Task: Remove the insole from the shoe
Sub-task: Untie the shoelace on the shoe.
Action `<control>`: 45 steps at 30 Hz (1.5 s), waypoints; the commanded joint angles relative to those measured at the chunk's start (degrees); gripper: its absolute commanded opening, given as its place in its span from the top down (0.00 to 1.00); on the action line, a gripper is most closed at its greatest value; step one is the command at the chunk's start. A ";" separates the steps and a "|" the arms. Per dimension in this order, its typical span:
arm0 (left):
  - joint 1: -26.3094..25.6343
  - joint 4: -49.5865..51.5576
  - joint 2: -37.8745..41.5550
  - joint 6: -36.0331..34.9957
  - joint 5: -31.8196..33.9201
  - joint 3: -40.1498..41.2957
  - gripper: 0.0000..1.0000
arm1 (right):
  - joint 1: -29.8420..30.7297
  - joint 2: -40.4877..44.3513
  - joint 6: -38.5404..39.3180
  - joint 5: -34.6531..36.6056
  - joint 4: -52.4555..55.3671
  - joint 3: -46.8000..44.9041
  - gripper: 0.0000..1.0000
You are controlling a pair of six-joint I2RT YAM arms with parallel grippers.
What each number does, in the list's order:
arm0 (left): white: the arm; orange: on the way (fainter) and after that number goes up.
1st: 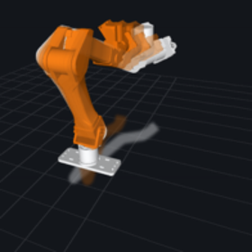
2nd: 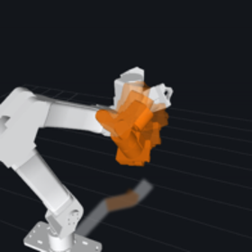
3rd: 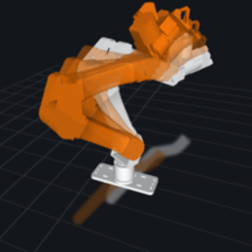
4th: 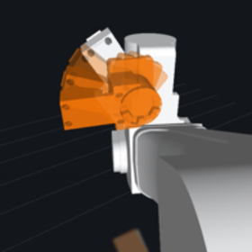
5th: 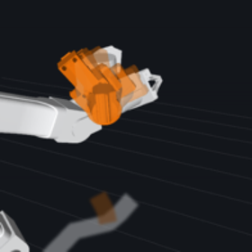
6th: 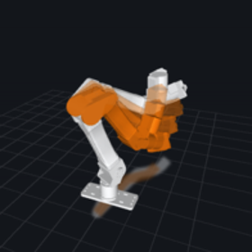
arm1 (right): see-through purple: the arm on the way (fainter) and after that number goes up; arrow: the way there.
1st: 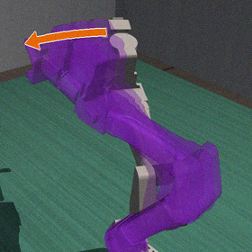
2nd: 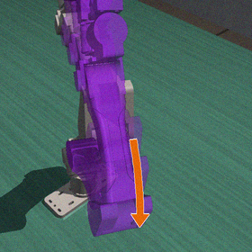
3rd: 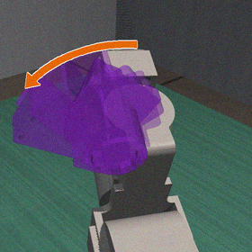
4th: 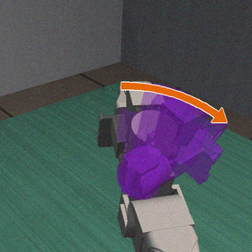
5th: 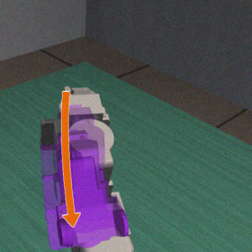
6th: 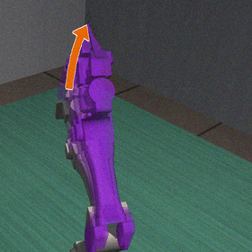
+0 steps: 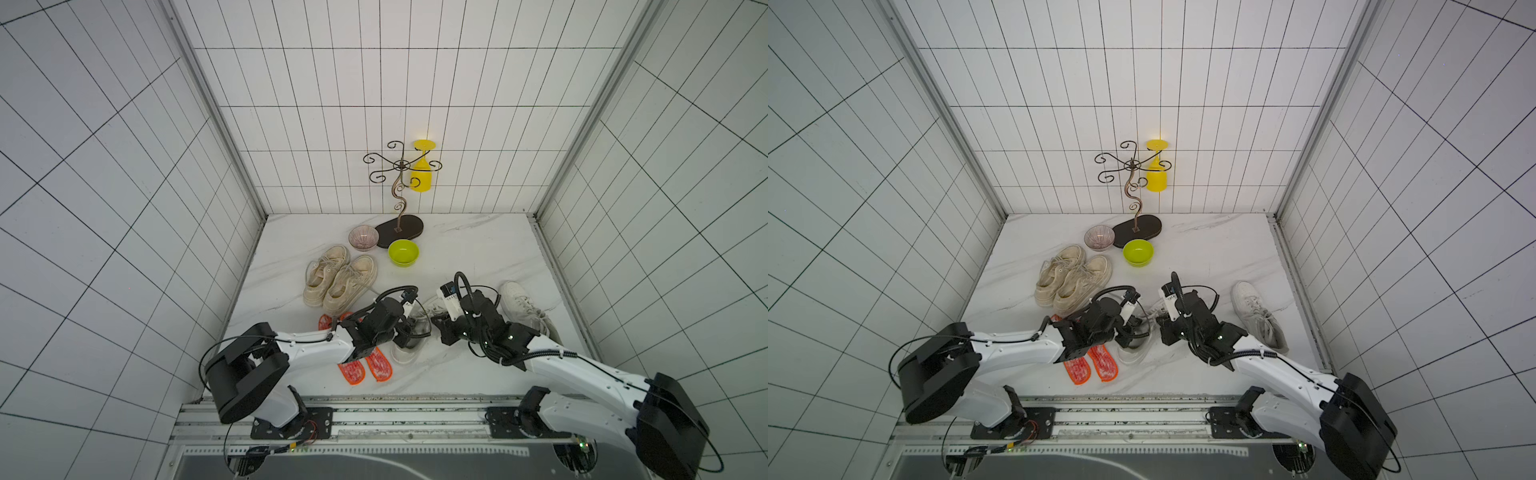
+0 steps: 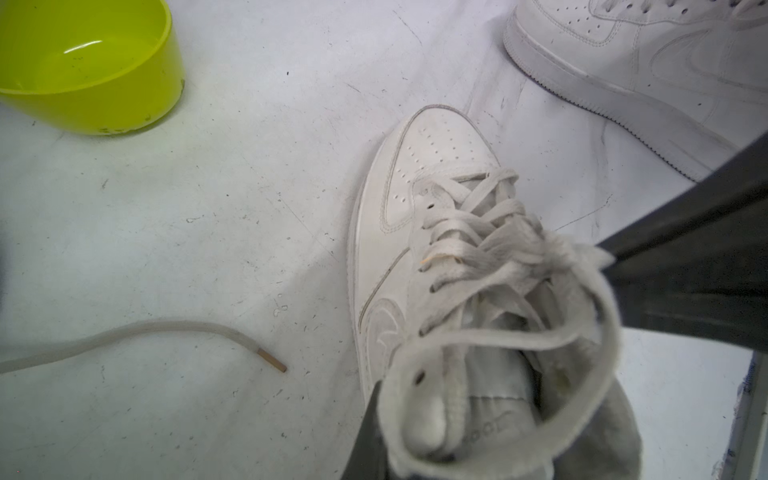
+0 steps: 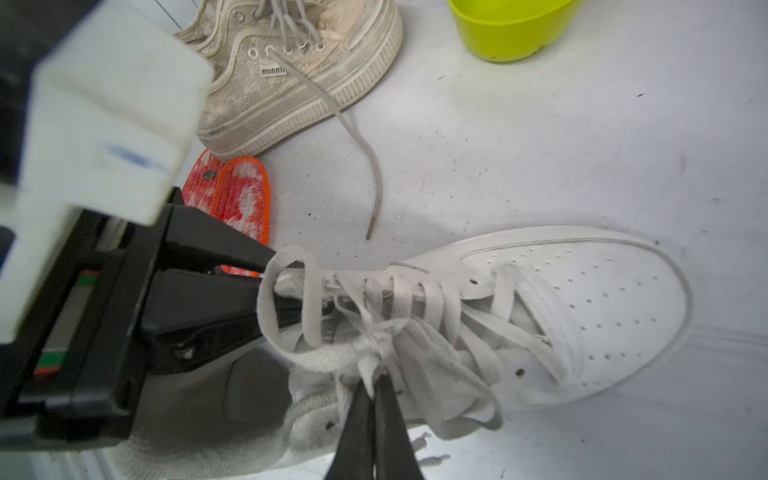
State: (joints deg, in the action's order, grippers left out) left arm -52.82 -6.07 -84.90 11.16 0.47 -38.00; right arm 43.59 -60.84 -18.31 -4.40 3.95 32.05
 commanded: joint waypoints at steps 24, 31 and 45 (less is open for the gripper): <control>4.95 -0.31 3.61 3.38 3.85 4.15 1.00 | -7.59 8.96 -9.20 28.56 12.88 5.30 1.00; 4.93 -0.75 3.52 2.90 2.07 4.07 1.00 | -13.80 11.71 -9.55 29.19 13.49 6.47 1.00; 1.34 -2.92 4.65 -0.19 -1.45 4.23 1.00 | -23.53 3.15 -4.93 8.49 6.43 10.31 1.00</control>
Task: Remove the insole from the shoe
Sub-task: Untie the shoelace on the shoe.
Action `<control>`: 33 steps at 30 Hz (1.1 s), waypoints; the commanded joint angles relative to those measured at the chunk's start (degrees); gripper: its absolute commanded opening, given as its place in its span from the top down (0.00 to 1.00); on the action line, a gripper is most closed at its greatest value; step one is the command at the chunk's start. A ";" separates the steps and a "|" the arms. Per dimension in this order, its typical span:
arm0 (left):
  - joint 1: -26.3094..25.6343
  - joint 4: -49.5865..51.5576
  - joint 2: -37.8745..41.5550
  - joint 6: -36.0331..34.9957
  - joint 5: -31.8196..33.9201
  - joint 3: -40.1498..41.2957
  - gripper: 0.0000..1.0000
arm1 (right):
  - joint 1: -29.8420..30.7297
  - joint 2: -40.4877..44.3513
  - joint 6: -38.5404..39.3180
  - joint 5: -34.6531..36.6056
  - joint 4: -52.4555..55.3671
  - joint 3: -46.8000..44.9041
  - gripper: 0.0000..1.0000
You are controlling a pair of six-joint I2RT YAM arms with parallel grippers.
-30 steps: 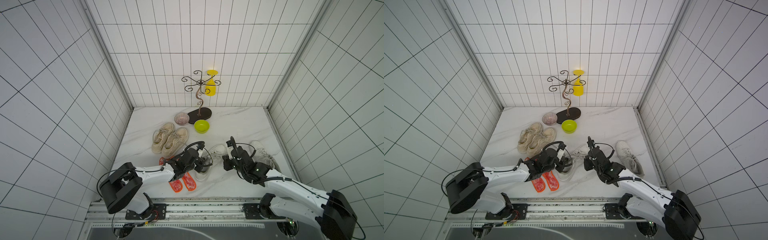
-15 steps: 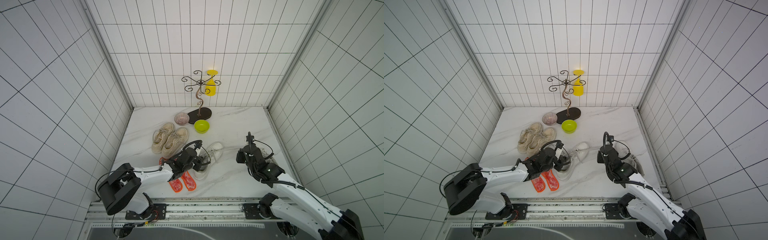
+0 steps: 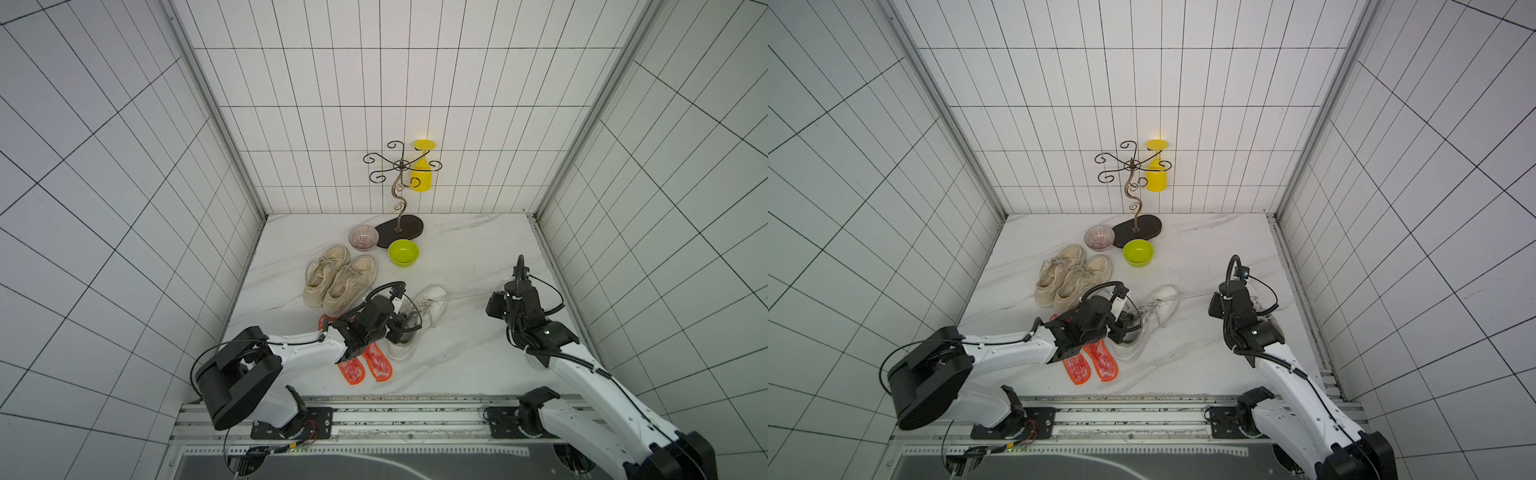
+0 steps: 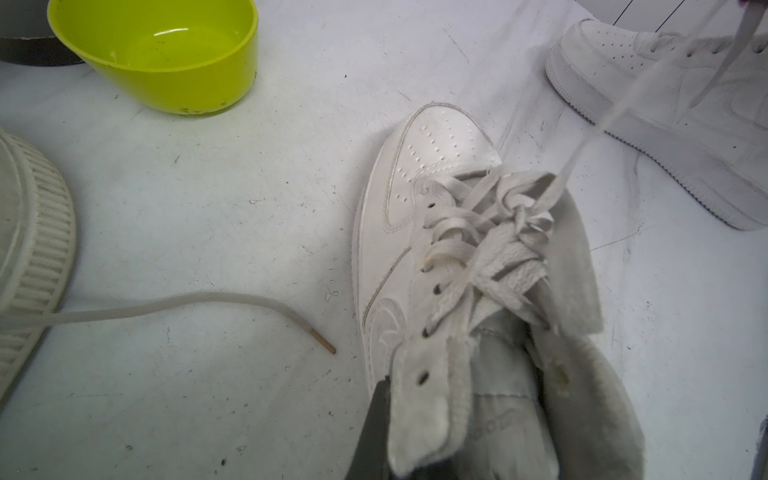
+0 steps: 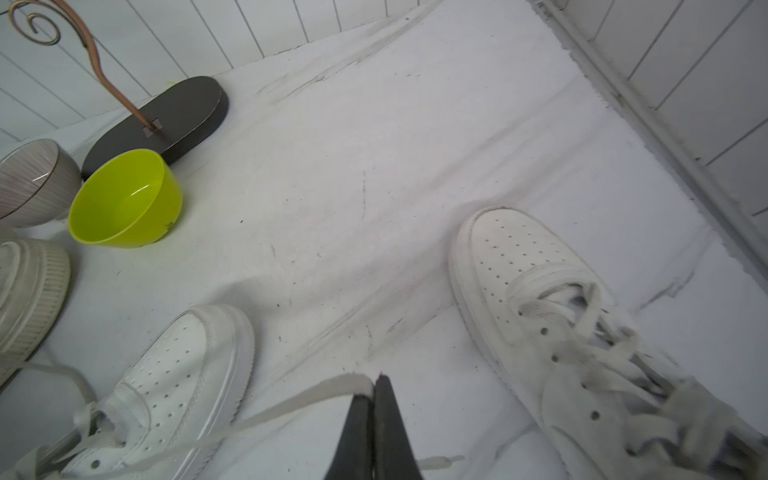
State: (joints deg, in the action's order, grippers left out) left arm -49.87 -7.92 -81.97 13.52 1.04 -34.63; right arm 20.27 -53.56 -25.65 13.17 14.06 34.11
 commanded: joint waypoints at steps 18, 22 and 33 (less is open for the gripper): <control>-3.68 -0.58 1.56 -2.50 3.74 0.43 1.00 | 6.05 -9.02 7.13 -12.14 0.47 11.48 0.46; -2.21 -0.31 1.56 -1.37 5.06 0.59 1.00 | 12.63 -6.96 7.49 -14.30 -1.03 9.30 0.53; 0.96 -0.45 2.75 0.76 4.92 1.89 1.00 | 20.49 -10.05 4.37 -22.33 -7.30 3.82 0.62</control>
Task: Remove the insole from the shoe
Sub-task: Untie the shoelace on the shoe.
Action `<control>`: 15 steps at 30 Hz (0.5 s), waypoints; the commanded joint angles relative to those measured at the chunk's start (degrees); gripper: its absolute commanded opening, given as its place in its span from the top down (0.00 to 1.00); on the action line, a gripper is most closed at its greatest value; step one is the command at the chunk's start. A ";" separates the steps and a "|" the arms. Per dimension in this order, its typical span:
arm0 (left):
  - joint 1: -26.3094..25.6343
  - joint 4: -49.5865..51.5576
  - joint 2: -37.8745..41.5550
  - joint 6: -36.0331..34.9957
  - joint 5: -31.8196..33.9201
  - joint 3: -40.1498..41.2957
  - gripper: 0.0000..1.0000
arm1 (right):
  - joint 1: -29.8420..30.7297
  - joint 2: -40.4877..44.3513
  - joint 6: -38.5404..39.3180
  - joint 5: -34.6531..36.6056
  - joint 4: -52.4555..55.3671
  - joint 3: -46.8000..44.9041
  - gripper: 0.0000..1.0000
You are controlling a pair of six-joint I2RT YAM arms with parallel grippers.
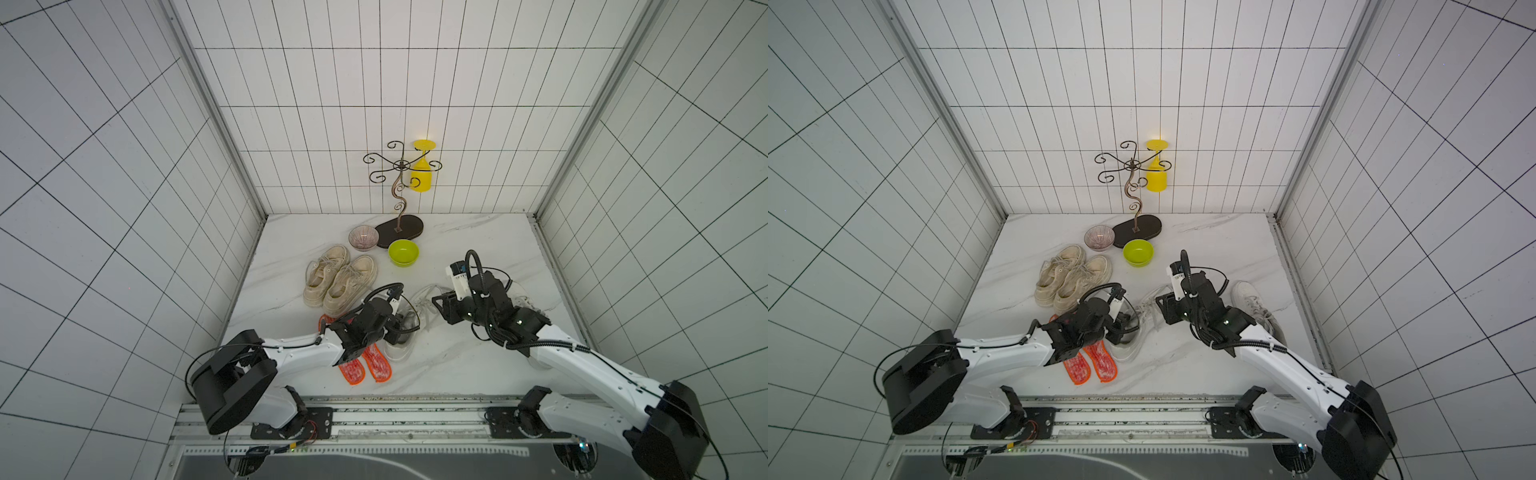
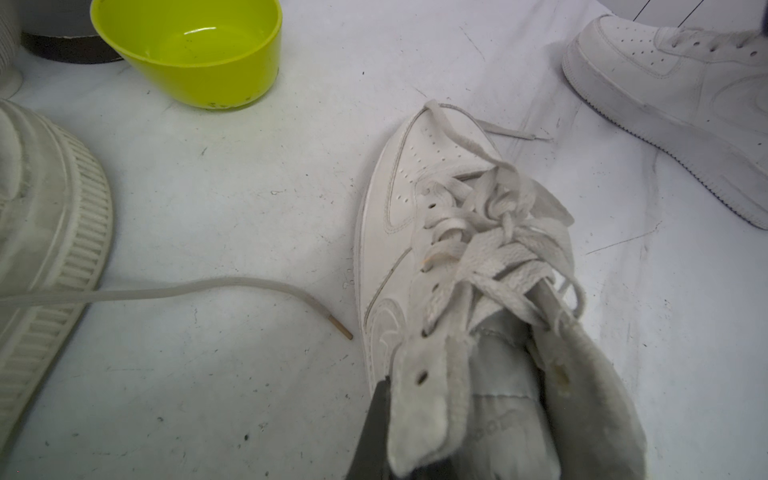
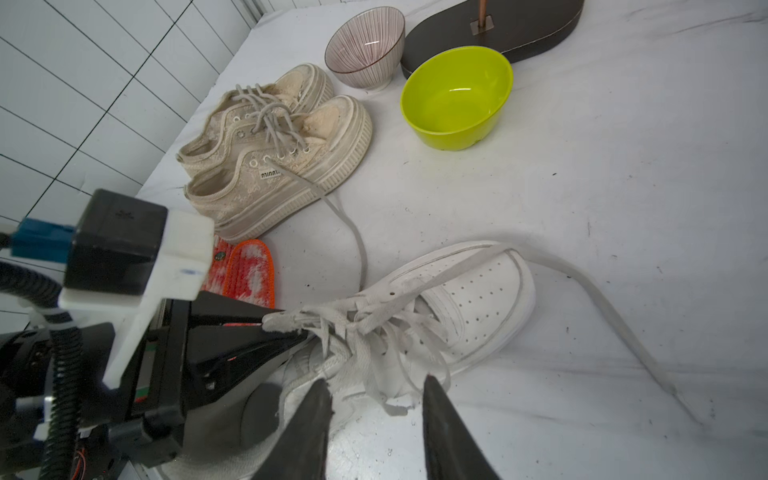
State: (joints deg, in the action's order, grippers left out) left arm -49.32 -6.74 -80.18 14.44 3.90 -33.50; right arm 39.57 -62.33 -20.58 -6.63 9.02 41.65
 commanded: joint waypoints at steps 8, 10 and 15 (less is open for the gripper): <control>0.34 -1.34 0.99 -0.11 2.22 0.80 1.00 | 2.74 -5.79 -3.33 -4.73 -7.01 -5.62 0.68; 0.36 -1.34 1.12 -0.13 2.21 0.86 1.00 | 3.07 -6.59 -3.25 -4.49 -7.43 -5.64 0.69; 0.37 -1.29 1.15 -0.37 1.85 0.79 1.00 | 3.42 -8.61 -2.84 -2.72 -7.63 -5.76 0.72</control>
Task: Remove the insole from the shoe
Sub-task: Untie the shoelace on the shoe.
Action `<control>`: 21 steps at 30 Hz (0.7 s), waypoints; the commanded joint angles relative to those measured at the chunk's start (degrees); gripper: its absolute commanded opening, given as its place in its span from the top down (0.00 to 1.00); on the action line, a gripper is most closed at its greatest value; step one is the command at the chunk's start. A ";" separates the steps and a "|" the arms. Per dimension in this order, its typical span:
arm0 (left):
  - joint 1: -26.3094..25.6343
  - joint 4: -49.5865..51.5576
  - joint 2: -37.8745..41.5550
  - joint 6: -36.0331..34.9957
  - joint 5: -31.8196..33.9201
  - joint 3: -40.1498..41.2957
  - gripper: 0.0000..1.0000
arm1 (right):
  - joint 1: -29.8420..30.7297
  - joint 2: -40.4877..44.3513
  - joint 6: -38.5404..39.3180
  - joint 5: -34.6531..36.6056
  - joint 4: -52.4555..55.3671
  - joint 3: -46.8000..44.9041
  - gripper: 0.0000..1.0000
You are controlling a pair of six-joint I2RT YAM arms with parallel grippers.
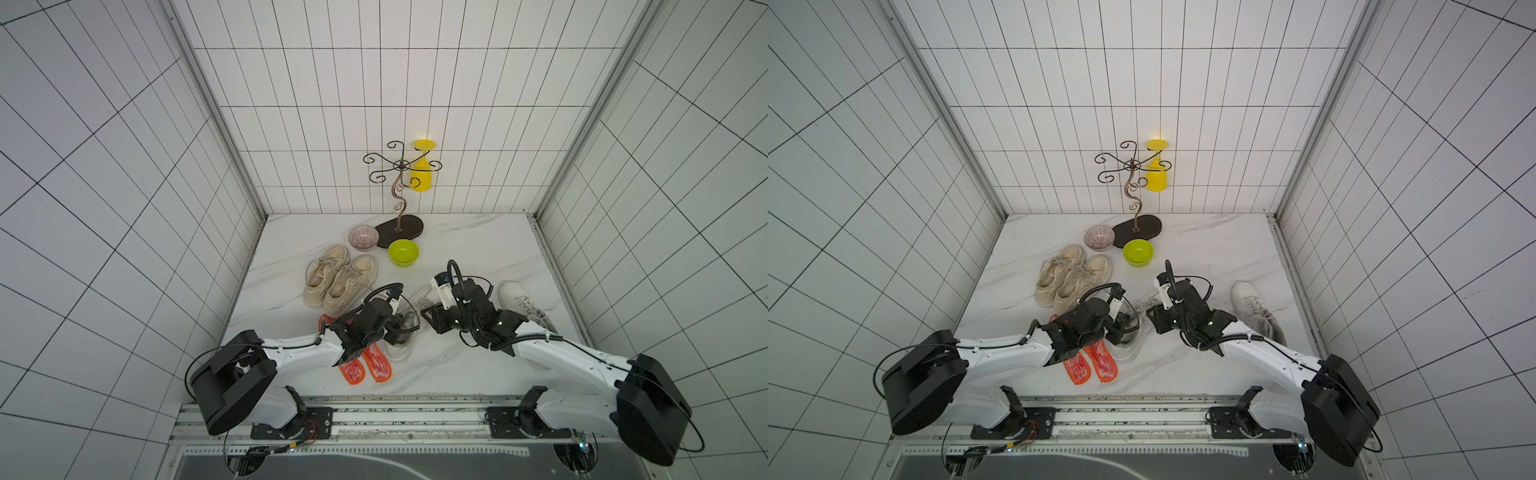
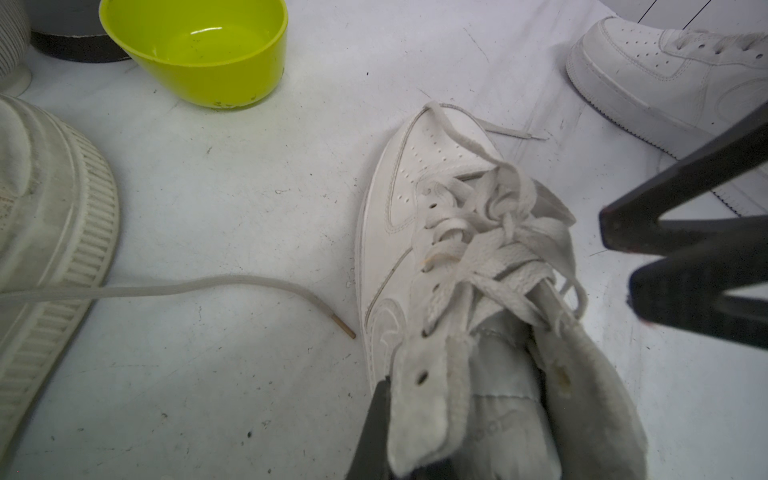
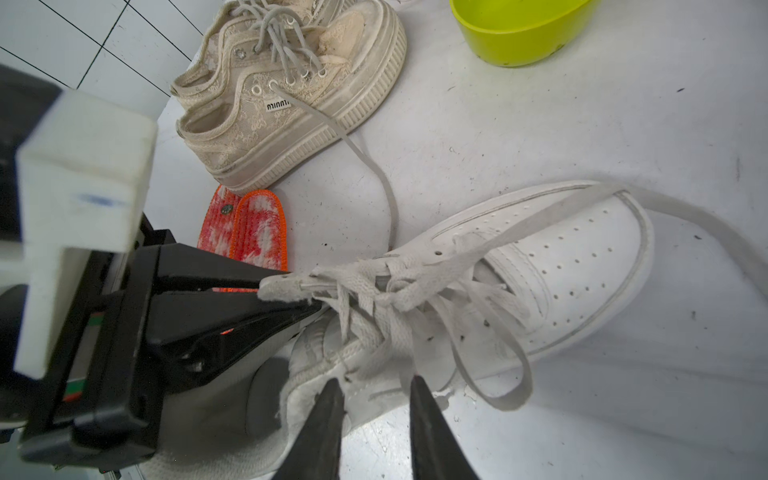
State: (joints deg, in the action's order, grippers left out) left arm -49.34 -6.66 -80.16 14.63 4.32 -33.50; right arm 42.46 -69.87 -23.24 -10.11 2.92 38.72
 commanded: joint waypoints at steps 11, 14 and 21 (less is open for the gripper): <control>0.39 -1.34 1.42 -0.66 1.24 0.89 1.00 | 0.73 -4.48 0.19 2.84 -1.52 -2.99 0.77; 0.39 -1.52 1.32 -0.66 0.73 0.80 1.00 | 0.90 -5.26 0.22 2.49 -1.79 -2.51 0.84; 0.38 -1.16 1.34 0.27 2.78 0.71 1.00 | 1.28 -3.80 -0.42 8.69 1.19 -1.72 1.00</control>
State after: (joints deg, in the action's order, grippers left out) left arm -49.32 -6.61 -80.07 14.85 4.56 -33.45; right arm 43.27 -74.70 -23.16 -6.15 2.24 38.63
